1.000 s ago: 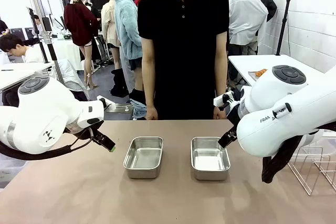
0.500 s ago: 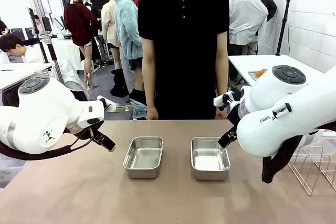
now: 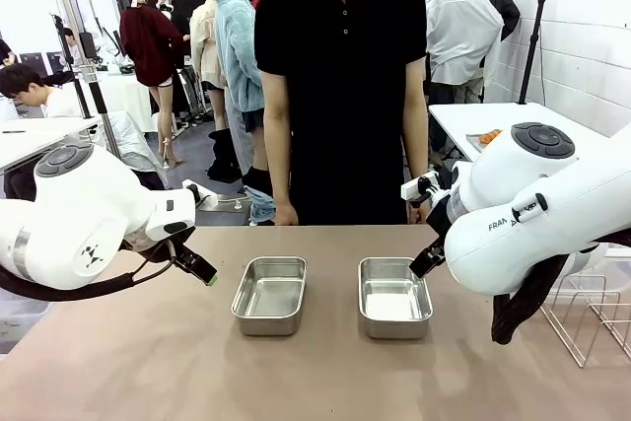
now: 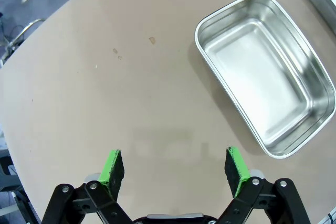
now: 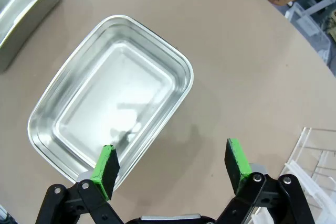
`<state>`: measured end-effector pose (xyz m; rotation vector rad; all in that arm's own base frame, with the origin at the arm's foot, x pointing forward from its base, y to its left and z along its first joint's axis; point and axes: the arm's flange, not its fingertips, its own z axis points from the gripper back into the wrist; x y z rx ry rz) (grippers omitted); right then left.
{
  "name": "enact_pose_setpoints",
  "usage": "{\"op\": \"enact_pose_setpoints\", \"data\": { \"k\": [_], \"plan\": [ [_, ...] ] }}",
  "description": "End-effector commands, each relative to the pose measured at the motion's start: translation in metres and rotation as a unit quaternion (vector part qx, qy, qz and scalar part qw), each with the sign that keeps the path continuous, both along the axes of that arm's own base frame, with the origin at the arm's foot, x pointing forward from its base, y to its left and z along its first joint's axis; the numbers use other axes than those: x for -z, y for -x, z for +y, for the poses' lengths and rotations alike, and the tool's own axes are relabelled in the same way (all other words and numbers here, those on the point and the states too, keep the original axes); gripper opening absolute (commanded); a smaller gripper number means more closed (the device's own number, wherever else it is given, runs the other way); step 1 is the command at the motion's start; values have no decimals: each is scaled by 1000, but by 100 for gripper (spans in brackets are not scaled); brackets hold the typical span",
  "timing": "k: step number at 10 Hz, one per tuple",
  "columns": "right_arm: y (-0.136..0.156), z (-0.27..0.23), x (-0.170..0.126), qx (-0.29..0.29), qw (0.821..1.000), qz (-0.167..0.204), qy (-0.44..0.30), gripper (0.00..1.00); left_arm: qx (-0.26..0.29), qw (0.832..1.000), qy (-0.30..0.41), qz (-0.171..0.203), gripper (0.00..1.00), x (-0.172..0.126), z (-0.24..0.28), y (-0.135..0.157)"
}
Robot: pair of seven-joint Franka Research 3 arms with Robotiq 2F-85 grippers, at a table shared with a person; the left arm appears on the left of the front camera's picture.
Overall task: Place the bread in airtight containers.
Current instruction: Lift both Airtight Container.
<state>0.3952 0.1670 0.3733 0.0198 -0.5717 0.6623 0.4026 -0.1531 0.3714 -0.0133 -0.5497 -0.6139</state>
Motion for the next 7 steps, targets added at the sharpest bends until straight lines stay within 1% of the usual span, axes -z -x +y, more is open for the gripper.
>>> {"op": "enact_pose_setpoints", "data": {
  "k": [1, 2, 3, 4, 5, 6, 7],
  "plan": [
    [0, 0, 0, 0, 1000, 0, 0, 100, 0, 1000, 0, 0, 100, 0, 0, 0],
    [7, -13, -21, 10, 1000, -11, -13, 100, -5, 1000, -2, -21, 100, -19, -1, 9],
    [15, -25, -39, 14, 999, -18, -31, 100, -22, 999, -2, -35, 100, -40, 0, 19],
    [21, -35, -54, 19, 998, -25, -45, 100, -35, 999, 8, -38, 100, -59, 4, 27],
    [24, -46, -67, 22, 998, -18, -55, 100, -52, 998, 23, -42, 100, -77, 8, 34],
    [30, -59, -83, 16, 998, 4, -65, 100, -50, 998, 36, -22, 100, -97, 11, 44],
    [33, -71, -94, 15, 998, 9, -58, 100, -44, 998, 42, -17, 100, -114, 14, 51]
  ]
}}
